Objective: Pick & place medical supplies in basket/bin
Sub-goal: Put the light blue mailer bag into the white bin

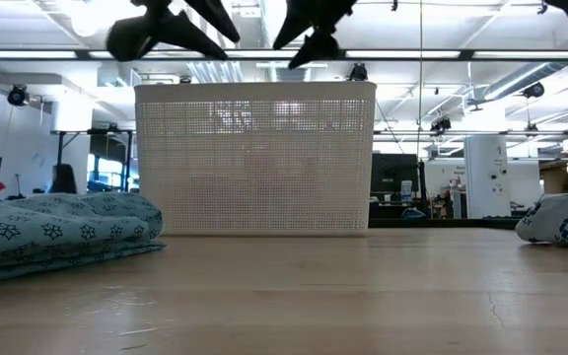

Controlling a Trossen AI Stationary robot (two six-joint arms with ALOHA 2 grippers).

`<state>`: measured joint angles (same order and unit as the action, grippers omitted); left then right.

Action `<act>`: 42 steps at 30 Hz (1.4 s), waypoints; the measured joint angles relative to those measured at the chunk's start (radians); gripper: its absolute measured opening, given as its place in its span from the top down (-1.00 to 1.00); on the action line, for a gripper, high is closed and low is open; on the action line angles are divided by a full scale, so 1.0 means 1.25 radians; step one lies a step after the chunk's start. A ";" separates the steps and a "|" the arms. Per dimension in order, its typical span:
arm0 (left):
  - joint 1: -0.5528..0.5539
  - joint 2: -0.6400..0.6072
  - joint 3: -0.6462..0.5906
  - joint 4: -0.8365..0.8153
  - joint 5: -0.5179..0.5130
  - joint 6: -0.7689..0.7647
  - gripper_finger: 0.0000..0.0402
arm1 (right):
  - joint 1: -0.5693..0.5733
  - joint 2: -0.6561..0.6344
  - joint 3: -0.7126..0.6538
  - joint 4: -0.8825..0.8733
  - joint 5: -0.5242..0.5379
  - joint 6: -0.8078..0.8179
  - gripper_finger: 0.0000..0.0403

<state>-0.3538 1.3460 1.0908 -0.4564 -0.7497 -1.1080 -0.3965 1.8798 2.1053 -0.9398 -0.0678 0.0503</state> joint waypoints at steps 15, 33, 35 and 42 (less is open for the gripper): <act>0.255 -0.072 -0.074 0.004 0.357 0.417 0.49 | 0.046 -0.027 -0.039 -0.412 0.019 0.132 -0.62; 0.327 -0.078 -0.082 0.051 0.378 0.663 0.49 | 0.277 -0.234 -0.437 -0.506 0.035 0.599 -0.62; 0.328 -0.077 -0.083 0.052 0.378 0.664 0.49 | 0.300 -0.273 -0.512 -0.506 0.034 0.666 -0.62; 0.329 -0.075 -0.084 0.054 0.377 0.664 0.49 | 0.340 -0.418 -0.716 -0.506 0.036 0.897 -0.62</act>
<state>0.0570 1.2522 0.9855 -0.3893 -0.2779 -0.2783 0.0282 1.3571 1.2103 -1.5721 -0.0222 1.1720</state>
